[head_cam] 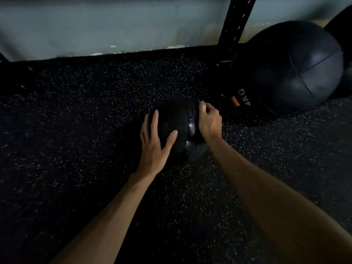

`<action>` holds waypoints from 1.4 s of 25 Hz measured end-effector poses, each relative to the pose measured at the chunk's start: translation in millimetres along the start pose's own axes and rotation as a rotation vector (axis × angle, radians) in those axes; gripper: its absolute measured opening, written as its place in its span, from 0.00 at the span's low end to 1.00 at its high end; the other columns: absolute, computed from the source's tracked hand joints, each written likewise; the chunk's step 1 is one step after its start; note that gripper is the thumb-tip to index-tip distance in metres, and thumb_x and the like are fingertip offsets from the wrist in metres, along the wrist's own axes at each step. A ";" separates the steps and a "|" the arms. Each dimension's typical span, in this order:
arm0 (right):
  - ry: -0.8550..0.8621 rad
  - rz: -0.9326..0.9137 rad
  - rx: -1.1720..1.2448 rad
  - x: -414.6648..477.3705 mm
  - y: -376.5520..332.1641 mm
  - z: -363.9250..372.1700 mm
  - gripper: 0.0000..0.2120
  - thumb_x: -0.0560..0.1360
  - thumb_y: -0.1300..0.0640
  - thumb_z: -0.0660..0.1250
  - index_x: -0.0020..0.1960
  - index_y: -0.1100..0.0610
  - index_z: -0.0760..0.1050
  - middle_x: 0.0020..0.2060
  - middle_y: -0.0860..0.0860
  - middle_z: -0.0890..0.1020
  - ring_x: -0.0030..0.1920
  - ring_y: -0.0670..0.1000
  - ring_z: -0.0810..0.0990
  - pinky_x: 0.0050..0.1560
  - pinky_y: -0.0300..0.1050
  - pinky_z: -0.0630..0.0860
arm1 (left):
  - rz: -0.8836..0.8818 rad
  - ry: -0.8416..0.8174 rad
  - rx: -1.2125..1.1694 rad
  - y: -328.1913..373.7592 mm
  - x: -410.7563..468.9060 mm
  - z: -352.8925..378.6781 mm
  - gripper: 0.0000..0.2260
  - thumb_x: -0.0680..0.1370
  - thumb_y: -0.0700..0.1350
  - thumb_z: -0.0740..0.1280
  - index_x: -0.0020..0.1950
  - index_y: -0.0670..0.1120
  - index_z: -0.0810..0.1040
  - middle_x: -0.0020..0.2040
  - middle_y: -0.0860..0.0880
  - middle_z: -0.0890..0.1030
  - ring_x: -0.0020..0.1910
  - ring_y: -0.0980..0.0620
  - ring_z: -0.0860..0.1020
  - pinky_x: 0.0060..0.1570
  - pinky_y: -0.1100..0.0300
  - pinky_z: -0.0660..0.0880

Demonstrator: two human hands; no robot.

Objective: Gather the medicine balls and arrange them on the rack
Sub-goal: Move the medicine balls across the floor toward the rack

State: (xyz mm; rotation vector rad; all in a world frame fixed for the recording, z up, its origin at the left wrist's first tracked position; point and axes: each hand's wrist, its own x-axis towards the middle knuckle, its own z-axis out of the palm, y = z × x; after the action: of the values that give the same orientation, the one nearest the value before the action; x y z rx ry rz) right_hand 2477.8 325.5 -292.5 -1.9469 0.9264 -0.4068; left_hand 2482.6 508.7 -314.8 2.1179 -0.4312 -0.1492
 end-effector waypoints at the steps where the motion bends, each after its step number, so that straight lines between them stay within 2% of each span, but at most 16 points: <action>1: -0.008 0.027 -0.019 12.0 -0.5 -6.4 0.21 0.83 0.45 0.54 0.61 0.56 0.79 0.54 0.56 0.83 0.57 0.58 0.80 0.57 0.51 0.75 | -0.021 -0.008 -0.016 4.0 5.8 6.6 0.37 0.74 0.74 0.54 0.80 0.64 0.48 0.82 0.49 0.49 0.80 0.48 0.50 0.75 0.46 0.56; 3: 0.005 -0.051 -0.092 28.1 3.6 -18.7 0.18 0.84 0.49 0.54 0.59 0.58 0.78 0.53 0.57 0.81 0.57 0.59 0.79 0.54 0.49 0.74 | -0.048 0.012 0.045 20.0 27.2 19.1 0.36 0.73 0.74 0.54 0.79 0.65 0.50 0.81 0.48 0.51 0.79 0.45 0.51 0.74 0.39 0.59; 6: 0.002 -0.426 -0.187 13.2 14.7 -23.9 0.19 0.84 0.50 0.55 0.71 0.55 0.71 0.67 0.55 0.73 0.67 0.56 0.70 0.68 0.49 0.69 | -0.099 0.022 0.181 42.6 64.5 26.7 0.33 0.76 0.72 0.55 0.79 0.64 0.54 0.80 0.47 0.55 0.77 0.41 0.55 0.70 0.33 0.60; 8: -0.007 -0.536 -0.255 7.1 26.0 -17.8 0.24 0.84 0.45 0.53 0.77 0.52 0.63 0.75 0.53 0.65 0.75 0.55 0.63 0.74 0.50 0.62 | -0.169 -0.008 0.252 60.7 98.7 39.3 0.31 0.77 0.71 0.55 0.78 0.61 0.57 0.79 0.46 0.57 0.75 0.40 0.57 0.68 0.33 0.60; 10: -0.012 -0.479 -0.308 16.4 31.2 -14.4 0.26 0.84 0.42 0.50 0.80 0.49 0.57 0.78 0.51 0.60 0.78 0.54 0.57 0.77 0.54 0.58 | -0.195 -0.010 0.288 75.3 121.6 51.3 0.31 0.80 0.68 0.53 0.79 0.55 0.57 0.78 0.44 0.60 0.75 0.39 0.59 0.68 0.35 0.60; 13: -0.057 -0.310 -0.255 60.2 22.7 -16.7 0.26 0.84 0.41 0.48 0.80 0.49 0.56 0.78 0.53 0.62 0.77 0.56 0.59 0.76 0.58 0.59 | -0.097 0.011 0.150 67.9 127.1 52.6 0.30 0.83 0.61 0.55 0.80 0.46 0.56 0.79 0.43 0.60 0.77 0.42 0.59 0.74 0.42 0.59; 15: -0.070 -0.156 -0.198 93.3 15.2 -20.5 0.25 0.85 0.44 0.47 0.79 0.51 0.59 0.76 0.55 0.66 0.75 0.60 0.63 0.75 0.58 0.60 | -0.040 -0.095 0.061 47.6 116.5 49.3 0.33 0.82 0.60 0.57 0.82 0.49 0.49 0.82 0.44 0.51 0.80 0.45 0.51 0.78 0.46 0.54; 17: -0.065 -0.066 -0.190 120.6 10.0 -27.7 0.23 0.86 0.48 0.46 0.76 0.55 0.65 0.70 0.58 0.72 0.70 0.63 0.69 0.71 0.56 0.63 | -0.036 -0.190 0.066 36.7 111.4 53.3 0.35 0.81 0.62 0.59 0.81 0.59 0.43 0.82 0.48 0.43 0.81 0.43 0.45 0.77 0.43 0.52; 18: -0.036 -0.053 -0.220 128.3 9.2 -31.7 0.22 0.86 0.50 0.46 0.73 0.58 0.68 0.67 0.60 0.74 0.68 0.64 0.70 0.69 0.56 0.64 | -0.028 -0.189 0.083 37.9 114.3 58.8 0.35 0.80 0.63 0.60 0.81 0.62 0.42 0.82 0.48 0.42 0.80 0.41 0.45 0.75 0.40 0.54; 21: 0.095 -0.173 -0.326 128.2 14.3 -43.1 0.19 0.86 0.50 0.49 0.73 0.54 0.67 0.69 0.61 0.69 0.67 0.62 0.68 0.67 0.59 0.67 | -0.023 -0.147 0.131 56.3 138.4 77.7 0.35 0.79 0.64 0.61 0.80 0.63 0.46 0.82 0.47 0.46 0.78 0.34 0.48 0.72 0.37 0.59; 24: 0.021 -0.463 -0.425 100.5 27.2 -41.6 0.25 0.84 0.43 0.54 0.79 0.48 0.60 0.77 0.58 0.61 0.75 0.60 0.61 0.73 0.57 0.64 | -0.068 -0.134 0.220 69.9 165.2 86.1 0.34 0.79 0.64 0.61 0.81 0.61 0.49 0.81 0.44 0.49 0.78 0.34 0.51 0.72 0.38 0.59; 26: -0.030 -0.431 -0.409 98.3 34.5 -41.7 0.30 0.83 0.39 0.54 0.81 0.47 0.54 0.80 0.57 0.55 0.79 0.60 0.54 0.76 0.58 0.58 | -0.099 -0.171 0.281 82.4 175.5 96.3 0.34 0.79 0.65 0.60 0.81 0.61 0.48 0.81 0.44 0.49 0.78 0.34 0.50 0.73 0.37 0.57; 28: -0.056 -0.350 -0.324 108.5 33.4 -41.7 0.30 0.83 0.39 0.53 0.82 0.47 0.51 0.81 0.56 0.53 0.80 0.60 0.51 0.78 0.59 0.56 | -0.126 -0.228 0.302 95.9 185.2 98.8 0.34 0.79 0.65 0.59 0.81 0.62 0.46 0.82 0.45 0.46 0.79 0.34 0.48 0.74 0.36 0.55; 31: -0.126 -0.257 -0.355 119.4 23.5 -42.9 0.30 0.83 0.39 0.52 0.82 0.44 0.48 0.81 0.55 0.50 0.80 0.60 0.49 0.78 0.58 0.52 | -0.117 -0.382 0.318 99.4 187.1 72.1 0.35 0.81 0.59 0.62 0.81 0.59 0.44 0.82 0.45 0.43 0.80 0.38 0.48 0.78 0.45 0.52; 33: -0.200 -0.136 -0.391 122.4 10.4 -50.8 0.30 0.83 0.40 0.52 0.82 0.43 0.45 0.81 0.55 0.48 0.80 0.61 0.48 0.77 0.59 0.52 | -0.090 -0.415 0.329 95.7 164.0 46.1 0.32 0.83 0.50 0.63 0.82 0.56 0.49 0.82 0.44 0.50 0.80 0.43 0.54 0.78 0.49 0.55; 35: -0.248 -0.004 -0.460 106.4 -13.3 -58.1 0.30 0.84 0.43 0.53 0.82 0.44 0.43 0.81 0.58 0.48 0.80 0.63 0.49 0.76 0.61 0.54 | -0.068 -0.291 0.367 89.3 124.2 16.3 0.26 0.82 0.46 0.63 0.79 0.52 0.61 0.78 0.45 0.63 0.76 0.45 0.64 0.75 0.50 0.63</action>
State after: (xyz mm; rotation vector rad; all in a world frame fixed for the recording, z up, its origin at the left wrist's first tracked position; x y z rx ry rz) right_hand 2519.2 215.6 -259.2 -2.3475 0.9076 0.0586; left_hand 2571.7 406.5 -242.2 2.4832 -0.5942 -0.4514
